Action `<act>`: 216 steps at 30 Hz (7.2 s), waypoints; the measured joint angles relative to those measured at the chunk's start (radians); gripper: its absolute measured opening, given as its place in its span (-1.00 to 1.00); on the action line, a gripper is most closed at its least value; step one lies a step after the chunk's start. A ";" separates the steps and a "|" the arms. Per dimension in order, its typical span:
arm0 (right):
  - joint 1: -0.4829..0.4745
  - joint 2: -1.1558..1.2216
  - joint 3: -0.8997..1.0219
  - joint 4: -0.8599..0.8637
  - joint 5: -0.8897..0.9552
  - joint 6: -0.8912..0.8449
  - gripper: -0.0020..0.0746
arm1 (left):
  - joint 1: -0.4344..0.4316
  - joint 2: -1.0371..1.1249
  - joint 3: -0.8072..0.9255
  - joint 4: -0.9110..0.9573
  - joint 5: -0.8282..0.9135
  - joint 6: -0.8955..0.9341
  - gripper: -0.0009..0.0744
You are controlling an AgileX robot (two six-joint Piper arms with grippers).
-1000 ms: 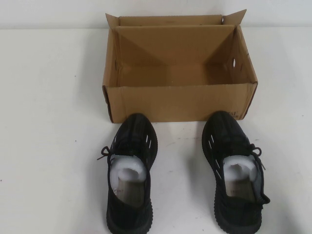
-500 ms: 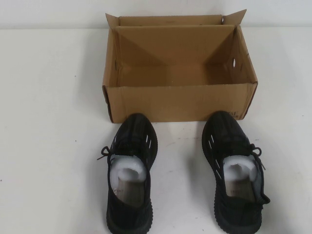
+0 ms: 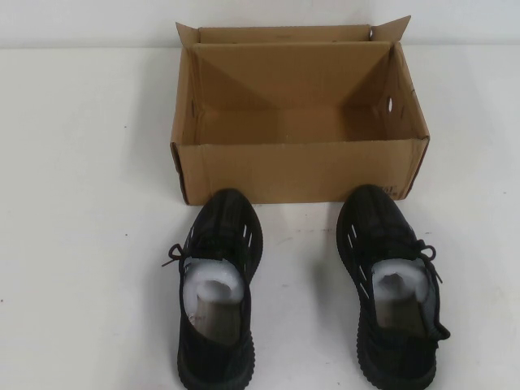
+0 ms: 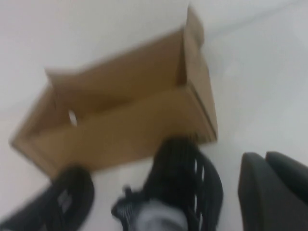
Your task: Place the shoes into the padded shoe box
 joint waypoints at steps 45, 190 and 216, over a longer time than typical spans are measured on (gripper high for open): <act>0.536 1.204 -0.883 -0.710 0.578 -0.629 0.07 | 0.000 0.000 0.000 0.000 0.000 0.000 -0.99; 0.473 2.132 -2.211 -0.887 0.591 0.707 -0.90 | 0.000 -0.002 0.000 0.000 0.000 0.000 -0.99; 0.467 2.172 -2.212 -0.871 0.507 0.620 -0.71 | 0.000 -0.002 0.000 0.000 0.000 0.000 -0.99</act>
